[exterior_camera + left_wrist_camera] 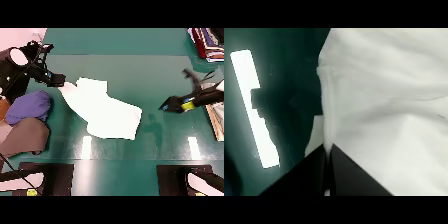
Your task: Fold the shirts.
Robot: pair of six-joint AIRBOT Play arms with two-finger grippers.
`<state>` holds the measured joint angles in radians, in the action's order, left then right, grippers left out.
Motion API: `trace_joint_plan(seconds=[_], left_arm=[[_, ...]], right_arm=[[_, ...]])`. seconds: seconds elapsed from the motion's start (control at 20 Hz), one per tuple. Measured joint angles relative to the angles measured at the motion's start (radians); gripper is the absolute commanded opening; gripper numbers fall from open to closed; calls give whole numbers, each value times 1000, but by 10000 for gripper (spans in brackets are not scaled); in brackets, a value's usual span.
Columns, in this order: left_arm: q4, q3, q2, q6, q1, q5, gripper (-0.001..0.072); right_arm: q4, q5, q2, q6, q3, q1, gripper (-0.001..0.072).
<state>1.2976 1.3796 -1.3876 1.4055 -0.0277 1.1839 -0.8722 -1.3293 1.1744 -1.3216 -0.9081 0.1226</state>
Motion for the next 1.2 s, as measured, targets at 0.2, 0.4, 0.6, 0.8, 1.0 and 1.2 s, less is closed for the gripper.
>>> trace_joint_plan(seconds=[0.2,0.4,0.6,0.8,1.0,1.2], left_arm=[[0,5,6,0,0,16,24],[0,6,8,0,0,28,24],[0,6,9,1,0,46,22],[3,16,56,4,0,50,22],[6,112,201,8,0,41,23],[-4,297,376,21,0,35,23]], right_arm=[[131,114,95,60,76,134,450],[172,159,185,82,27,239,283],[181,174,231,97,-35,282,13],[108,177,188,99,-114,288,12],[-14,142,38,51,-272,231,12],[-68,110,-141,30,-475,137,12]])
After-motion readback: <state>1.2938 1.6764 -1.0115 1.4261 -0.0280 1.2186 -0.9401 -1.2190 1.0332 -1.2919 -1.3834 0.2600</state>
